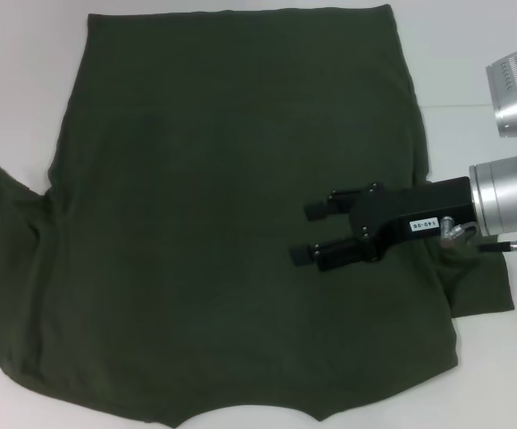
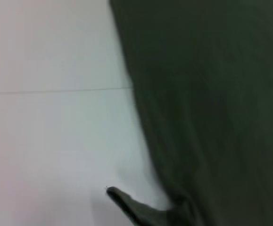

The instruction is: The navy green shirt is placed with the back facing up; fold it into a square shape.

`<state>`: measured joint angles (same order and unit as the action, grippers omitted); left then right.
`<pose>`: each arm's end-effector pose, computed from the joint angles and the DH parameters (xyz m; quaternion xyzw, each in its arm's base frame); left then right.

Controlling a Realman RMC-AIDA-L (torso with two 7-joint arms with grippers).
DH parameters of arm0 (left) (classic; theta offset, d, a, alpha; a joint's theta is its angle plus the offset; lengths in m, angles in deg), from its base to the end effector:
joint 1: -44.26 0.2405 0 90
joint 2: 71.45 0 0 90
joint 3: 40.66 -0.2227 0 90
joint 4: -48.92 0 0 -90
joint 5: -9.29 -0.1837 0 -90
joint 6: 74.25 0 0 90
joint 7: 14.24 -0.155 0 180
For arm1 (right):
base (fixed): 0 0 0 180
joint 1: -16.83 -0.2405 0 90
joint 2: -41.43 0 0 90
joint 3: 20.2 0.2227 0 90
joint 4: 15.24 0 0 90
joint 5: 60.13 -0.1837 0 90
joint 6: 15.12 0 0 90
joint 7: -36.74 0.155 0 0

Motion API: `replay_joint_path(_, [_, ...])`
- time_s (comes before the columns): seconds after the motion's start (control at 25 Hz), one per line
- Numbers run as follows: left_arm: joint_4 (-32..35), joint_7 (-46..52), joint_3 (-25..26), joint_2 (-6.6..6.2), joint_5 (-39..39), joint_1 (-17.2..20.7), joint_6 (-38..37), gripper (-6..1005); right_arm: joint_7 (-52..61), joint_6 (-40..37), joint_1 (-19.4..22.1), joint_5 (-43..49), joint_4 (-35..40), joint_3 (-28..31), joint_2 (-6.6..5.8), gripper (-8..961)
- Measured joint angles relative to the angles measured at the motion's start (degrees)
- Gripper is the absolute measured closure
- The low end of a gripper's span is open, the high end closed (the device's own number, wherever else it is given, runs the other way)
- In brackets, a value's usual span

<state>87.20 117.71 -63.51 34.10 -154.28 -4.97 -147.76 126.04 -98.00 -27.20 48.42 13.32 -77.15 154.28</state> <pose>-0.2720 0.3922 0.1194 -0.7857 -0.5311 0.0172 0.3167 0.1685 0.3365 -0.0097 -0.9629 0.2033 0.1712 0.0464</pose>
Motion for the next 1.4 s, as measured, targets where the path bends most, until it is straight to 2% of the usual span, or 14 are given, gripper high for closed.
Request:
replay_joint_path(0.24, [0.5,7.8,-6.0,-0.6,0.0,-3.7,-5.1,967,-0.2,0.1,0.0,0.0,0.0,0.0,0.01,37])
replay_joint_path(0.44, [0.5,13.8,-12.1,0.04,0.0,-6.2,-6.9,967,-0.6,0.7,0.1,0.0,0.0,0.0,0.1,36])
replay_joint_path(0.56, [0.1,18.1,-17.4,1.37,0.0,-8.0,-7.0,966,-0.7,1.0,0.1,0.0,0.1,0.0,0.17,36])
replay_joint_path(0.8, [-0.3,21.5,-20.4,3.65,-0.1,-10.4,-6.9,966,-0.7,1.7,0.1,0.7,0.2,0.0,0.39,36])
replay_joint_path(1.12, [-2.9,23.5,-22.3,6.58,-0.1,-12.2,-4.1,966,-0.7,2.4,-0.1,1.1,0.3,0.0,0.44,36])
replay_joint_path(1.4, [-2.9,23.9,-20.9,8.79,0.5,-11.7,-1.4,965,-0.6,3.1,-0.2,1.5,0.3,0.0,0.44,36])
